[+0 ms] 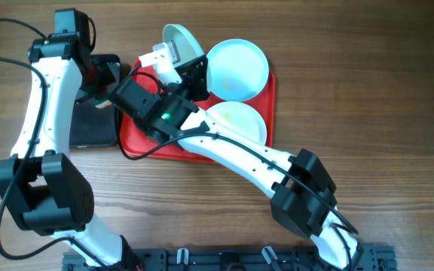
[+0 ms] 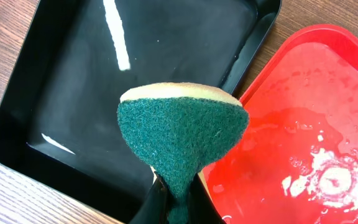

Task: Clean dirty plates on tray and stack at the side
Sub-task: 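Lift the plate with the right gripper and withdraw the left gripper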

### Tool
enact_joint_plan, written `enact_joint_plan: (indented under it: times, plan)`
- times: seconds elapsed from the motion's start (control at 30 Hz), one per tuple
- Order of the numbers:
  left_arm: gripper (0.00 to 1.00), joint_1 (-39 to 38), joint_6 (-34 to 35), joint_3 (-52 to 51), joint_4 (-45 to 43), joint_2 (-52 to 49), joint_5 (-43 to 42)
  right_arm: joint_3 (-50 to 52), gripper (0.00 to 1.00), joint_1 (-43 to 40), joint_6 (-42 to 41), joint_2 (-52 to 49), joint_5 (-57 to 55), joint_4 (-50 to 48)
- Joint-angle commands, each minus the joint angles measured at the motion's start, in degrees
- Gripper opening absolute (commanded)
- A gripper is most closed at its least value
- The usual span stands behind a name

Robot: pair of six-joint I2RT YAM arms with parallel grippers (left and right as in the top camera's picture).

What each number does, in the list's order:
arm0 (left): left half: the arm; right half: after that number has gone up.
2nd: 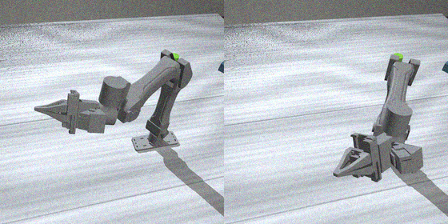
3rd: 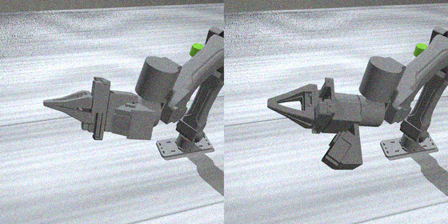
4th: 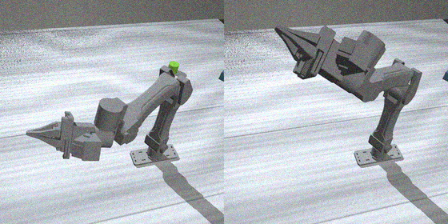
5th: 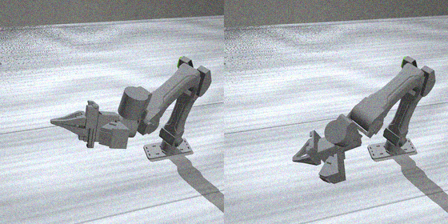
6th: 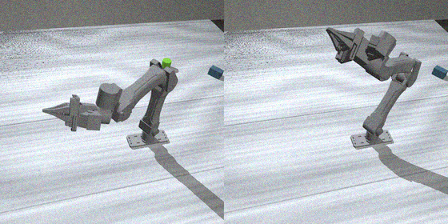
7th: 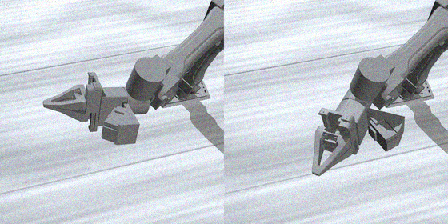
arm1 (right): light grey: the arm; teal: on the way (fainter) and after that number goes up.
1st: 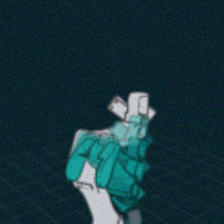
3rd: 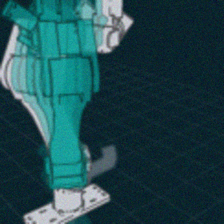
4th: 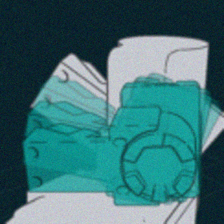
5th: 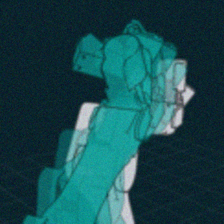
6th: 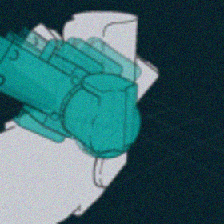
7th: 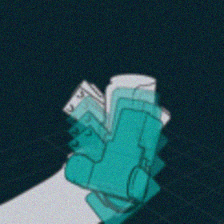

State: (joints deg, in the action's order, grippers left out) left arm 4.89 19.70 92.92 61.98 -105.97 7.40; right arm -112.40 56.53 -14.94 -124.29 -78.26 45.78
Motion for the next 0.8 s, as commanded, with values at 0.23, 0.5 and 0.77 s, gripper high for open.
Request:
enact_joint_plan:
  times: [0.23,0.5,0.77]
  plan:
    - [0.04,0.17,0.74,-0.46,0.02,0.04,-2.05,-0.66,0.04,-0.07,5.11,0.35,-4.94,-3.37]
    - [0.04,0.17,0.74,-0.46,0.04,0.04,-2.05,-0.66,0.04,-0.07,6.36,0.35,-5.68,-4.83]
    - [0.04,0.17,0.74,-0.46,0.04,0.04,-2.05,-0.63,0.04,-0.15,7.91,0.46,6.45,-4.50]
